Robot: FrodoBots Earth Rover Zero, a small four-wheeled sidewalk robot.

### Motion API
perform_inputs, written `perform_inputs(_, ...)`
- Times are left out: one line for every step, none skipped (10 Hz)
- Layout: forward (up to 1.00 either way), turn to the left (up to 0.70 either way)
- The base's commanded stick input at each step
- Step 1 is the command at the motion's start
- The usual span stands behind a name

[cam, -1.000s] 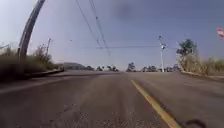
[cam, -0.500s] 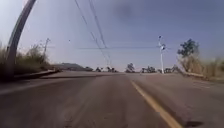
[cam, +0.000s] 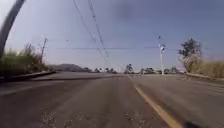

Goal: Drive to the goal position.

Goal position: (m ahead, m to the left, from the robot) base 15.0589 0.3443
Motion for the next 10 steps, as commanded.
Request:
perform_inputs(1.00,0.00)
perform_inputs(1.00,0.00)
perform_inputs(1.00,0.00)
perform_inputs(1.00,0.00)
perform_inputs(1.00,0.00)
perform_inputs(1.00,0.00)
perform_inputs(1.00,0.00)
perform_inputs(1.00,0.00)
perform_inputs(1.00,0.00)
perform_inputs(1.00,0.00)
